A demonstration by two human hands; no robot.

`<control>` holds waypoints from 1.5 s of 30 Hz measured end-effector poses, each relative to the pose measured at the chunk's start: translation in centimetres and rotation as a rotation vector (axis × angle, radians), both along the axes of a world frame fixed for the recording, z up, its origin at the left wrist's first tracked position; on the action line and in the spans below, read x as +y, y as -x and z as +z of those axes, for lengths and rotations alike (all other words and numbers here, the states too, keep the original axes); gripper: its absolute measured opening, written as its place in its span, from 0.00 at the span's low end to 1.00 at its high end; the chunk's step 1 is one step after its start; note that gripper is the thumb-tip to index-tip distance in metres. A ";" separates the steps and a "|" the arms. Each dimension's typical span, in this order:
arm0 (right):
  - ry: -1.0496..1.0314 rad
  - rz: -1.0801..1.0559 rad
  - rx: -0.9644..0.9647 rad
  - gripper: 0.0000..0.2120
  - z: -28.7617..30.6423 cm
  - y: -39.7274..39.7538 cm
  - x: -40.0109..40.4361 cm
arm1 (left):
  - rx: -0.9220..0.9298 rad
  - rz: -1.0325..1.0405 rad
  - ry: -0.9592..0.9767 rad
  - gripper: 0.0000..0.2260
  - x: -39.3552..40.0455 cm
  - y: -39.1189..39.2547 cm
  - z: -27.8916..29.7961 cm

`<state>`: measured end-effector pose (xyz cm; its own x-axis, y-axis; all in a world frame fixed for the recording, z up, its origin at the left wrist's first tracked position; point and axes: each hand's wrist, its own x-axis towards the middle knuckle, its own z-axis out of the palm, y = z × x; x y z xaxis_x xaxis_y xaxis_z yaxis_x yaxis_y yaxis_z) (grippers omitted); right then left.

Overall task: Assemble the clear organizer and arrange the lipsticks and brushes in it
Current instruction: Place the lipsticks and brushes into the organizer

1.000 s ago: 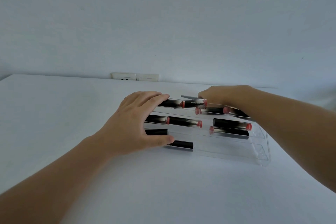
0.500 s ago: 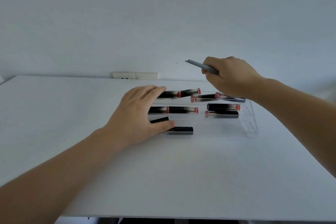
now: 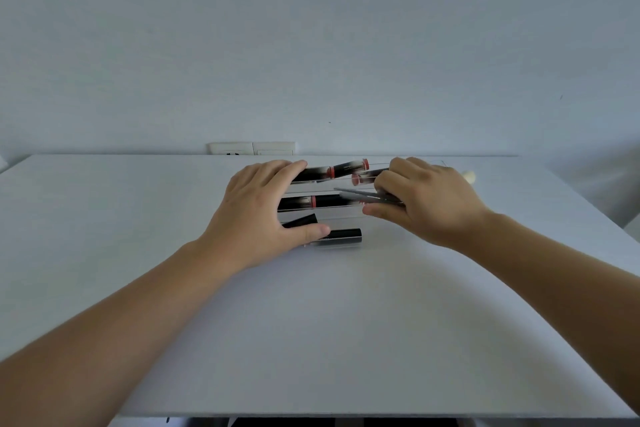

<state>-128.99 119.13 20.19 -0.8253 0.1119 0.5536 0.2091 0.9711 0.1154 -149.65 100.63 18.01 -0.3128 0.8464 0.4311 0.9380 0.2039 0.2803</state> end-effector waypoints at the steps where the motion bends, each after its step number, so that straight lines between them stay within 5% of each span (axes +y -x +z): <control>1: -0.020 0.015 0.015 0.20 -0.2 0.0 0.0 | 0.001 -0.001 0.000 0.43 -0.1 0.0 0.0; 10: -0.070 0.195 0.001 0.16 -0.8 0.3 0.6 | 0.012 -0.008 -0.009 0.43 -0.3 -0.1 0.1; 27: -0.009 0.040 0.075 0.19 -1.2 0.9 -2.1 | 0.001 -0.020 -0.003 0.43 -0.5 -0.3 0.2; 39: 0.453 0.076 0.156 0.14 -1.6 0.5 -1.4 | -0.007 -0.035 -0.002 0.44 -0.9 -0.5 0.4; 45: 0.376 0.123 0.185 0.10 -1.5 0.1 -1.5 | -0.045 -0.041 -0.003 0.35 -0.8 -0.2 1.0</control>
<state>-129.08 117.62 18.72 -0.7358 0.2413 0.6328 0.0735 0.9573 -0.2797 -149.50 99.86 19.02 -0.2971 0.8575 0.4201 0.9320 0.1647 0.3229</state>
